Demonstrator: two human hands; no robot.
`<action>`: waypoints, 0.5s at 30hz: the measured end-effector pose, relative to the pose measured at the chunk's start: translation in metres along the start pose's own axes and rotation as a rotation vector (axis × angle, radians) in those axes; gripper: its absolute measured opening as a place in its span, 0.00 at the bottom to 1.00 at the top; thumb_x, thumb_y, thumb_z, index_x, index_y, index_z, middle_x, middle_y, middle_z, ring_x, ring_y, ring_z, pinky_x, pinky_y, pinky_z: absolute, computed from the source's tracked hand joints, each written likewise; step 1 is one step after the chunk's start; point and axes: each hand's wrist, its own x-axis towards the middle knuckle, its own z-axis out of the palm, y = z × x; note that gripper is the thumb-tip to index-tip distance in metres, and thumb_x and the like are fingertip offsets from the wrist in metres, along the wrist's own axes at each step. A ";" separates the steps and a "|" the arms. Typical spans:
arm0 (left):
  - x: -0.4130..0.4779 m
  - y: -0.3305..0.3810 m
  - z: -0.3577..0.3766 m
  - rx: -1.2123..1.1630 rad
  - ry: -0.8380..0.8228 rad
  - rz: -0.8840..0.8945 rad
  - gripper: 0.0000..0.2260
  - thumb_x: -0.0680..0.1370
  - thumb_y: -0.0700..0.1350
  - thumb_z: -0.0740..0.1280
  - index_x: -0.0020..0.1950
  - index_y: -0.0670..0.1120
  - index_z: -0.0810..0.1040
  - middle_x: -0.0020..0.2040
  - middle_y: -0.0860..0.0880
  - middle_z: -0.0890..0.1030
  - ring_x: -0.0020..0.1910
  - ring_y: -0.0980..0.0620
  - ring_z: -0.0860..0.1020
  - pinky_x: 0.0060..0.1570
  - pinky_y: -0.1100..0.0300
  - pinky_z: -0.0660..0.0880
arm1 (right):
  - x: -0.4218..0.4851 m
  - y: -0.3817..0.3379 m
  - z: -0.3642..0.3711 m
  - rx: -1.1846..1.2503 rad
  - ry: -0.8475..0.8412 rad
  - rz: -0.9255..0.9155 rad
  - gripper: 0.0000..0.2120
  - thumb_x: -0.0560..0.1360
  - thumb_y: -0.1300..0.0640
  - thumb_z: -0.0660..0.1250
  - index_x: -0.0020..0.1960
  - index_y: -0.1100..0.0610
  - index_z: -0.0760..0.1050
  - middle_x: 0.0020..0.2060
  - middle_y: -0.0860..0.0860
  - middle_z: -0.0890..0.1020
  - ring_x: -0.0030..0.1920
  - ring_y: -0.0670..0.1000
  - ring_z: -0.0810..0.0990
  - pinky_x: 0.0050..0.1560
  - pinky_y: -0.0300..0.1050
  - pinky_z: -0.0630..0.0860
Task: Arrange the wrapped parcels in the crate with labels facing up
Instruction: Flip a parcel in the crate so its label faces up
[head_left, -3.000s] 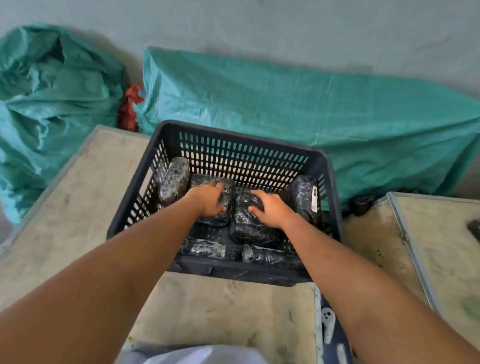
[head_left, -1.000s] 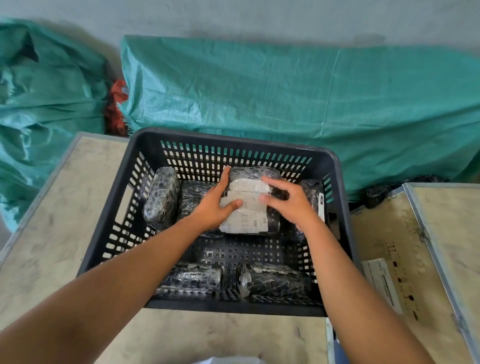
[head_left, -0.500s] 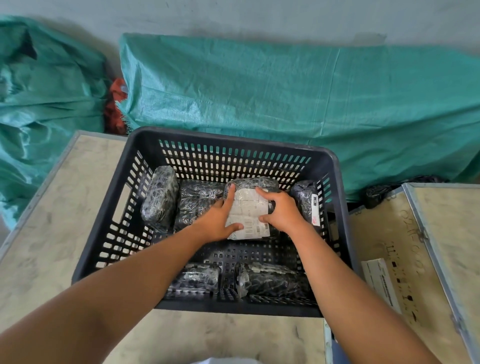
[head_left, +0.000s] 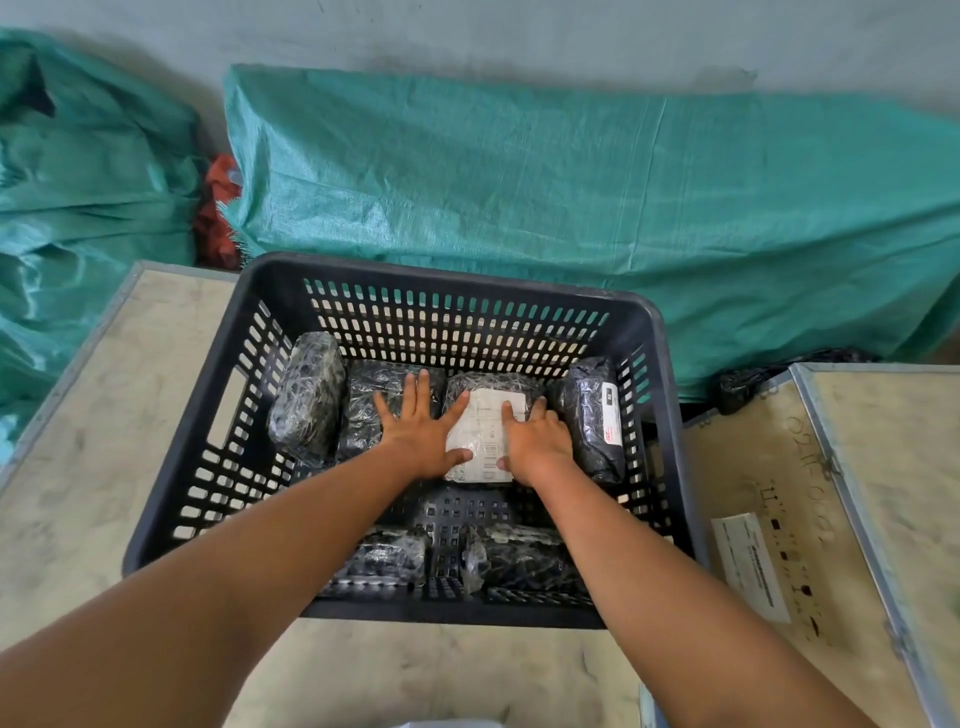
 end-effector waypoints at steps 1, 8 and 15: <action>0.002 0.001 -0.001 -0.008 -0.035 -0.021 0.44 0.74 0.75 0.54 0.77 0.64 0.28 0.75 0.37 0.23 0.72 0.35 0.23 0.63 0.20 0.35 | 0.000 -0.001 0.001 0.007 0.005 0.003 0.46 0.80 0.44 0.68 0.85 0.50 0.41 0.81 0.69 0.45 0.79 0.67 0.55 0.77 0.58 0.57; -0.001 0.010 -0.002 -0.093 -0.106 -0.070 0.42 0.77 0.72 0.56 0.77 0.64 0.28 0.74 0.40 0.21 0.74 0.36 0.25 0.64 0.19 0.39 | -0.023 0.004 -0.016 0.328 0.105 -0.087 0.36 0.78 0.47 0.72 0.81 0.53 0.61 0.79 0.61 0.62 0.76 0.63 0.65 0.76 0.59 0.63; -0.014 0.000 0.011 -0.125 -0.044 0.026 0.42 0.77 0.73 0.53 0.79 0.61 0.29 0.76 0.40 0.23 0.74 0.36 0.25 0.67 0.21 0.38 | -0.081 0.041 -0.046 0.364 0.580 0.091 0.30 0.76 0.40 0.71 0.76 0.45 0.70 0.79 0.58 0.64 0.78 0.64 0.60 0.71 0.67 0.64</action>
